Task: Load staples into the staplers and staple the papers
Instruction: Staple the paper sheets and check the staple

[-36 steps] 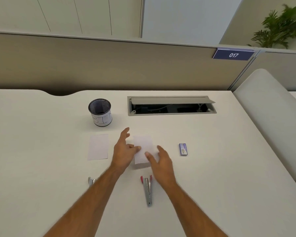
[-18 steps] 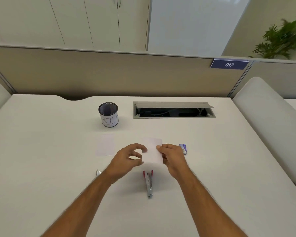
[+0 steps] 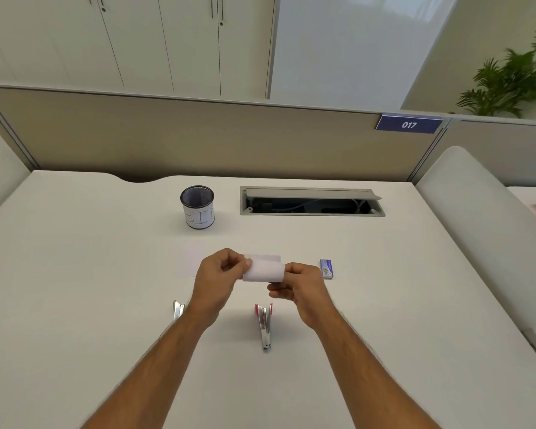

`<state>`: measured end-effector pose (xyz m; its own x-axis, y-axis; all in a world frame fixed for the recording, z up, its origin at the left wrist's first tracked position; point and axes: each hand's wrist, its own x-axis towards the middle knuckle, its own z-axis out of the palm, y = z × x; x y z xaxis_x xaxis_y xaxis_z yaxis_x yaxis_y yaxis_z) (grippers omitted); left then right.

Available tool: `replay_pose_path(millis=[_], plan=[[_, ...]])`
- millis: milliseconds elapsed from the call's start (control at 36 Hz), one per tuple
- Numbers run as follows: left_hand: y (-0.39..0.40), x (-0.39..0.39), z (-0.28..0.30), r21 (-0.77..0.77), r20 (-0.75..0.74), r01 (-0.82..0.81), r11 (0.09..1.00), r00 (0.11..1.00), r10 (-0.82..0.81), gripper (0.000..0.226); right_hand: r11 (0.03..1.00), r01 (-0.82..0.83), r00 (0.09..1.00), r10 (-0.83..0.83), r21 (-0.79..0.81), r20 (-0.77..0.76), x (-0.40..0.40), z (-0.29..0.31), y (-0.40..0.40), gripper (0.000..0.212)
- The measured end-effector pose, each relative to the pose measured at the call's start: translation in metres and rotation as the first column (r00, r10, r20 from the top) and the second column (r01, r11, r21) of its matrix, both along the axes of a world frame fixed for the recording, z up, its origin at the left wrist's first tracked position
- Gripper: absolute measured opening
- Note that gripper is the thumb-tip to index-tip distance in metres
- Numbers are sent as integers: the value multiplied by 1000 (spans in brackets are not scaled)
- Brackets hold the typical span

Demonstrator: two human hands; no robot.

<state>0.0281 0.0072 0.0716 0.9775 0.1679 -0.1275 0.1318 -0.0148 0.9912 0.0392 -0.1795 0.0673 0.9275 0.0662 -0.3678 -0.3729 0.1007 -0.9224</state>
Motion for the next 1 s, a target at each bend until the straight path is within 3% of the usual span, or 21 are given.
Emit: replay_pose_path(millis=[167, 333, 472, 639, 1000], plan=[[-7, -5, 3, 193, 88, -135, 972, 989, 120, 17, 997, -40, 999, 39, 59, 8, -5, 8, 0, 44], [-13, -11, 4, 300, 180, -185, 936, 974, 134, 17, 990, -21, 998, 13, 139, 58, -10, 7, -1, 40], [-13, -15, 8, 240, 183, -122, 963, 980, 78, 10, 993, 45, 995, -55, 112, 83, -13, 5, 0, 30], [-5, -19, 8, 151, 112, 55, 987, 991, -72, 39, 994, 44, 993, -54, 95, 107, -17, 7, -1, 22], [-5, -20, 7, 151, 59, 49, 987, 997, -58, 25, 994, 61, 992, -70, 87, 104, -24, 8, -1, 24]])
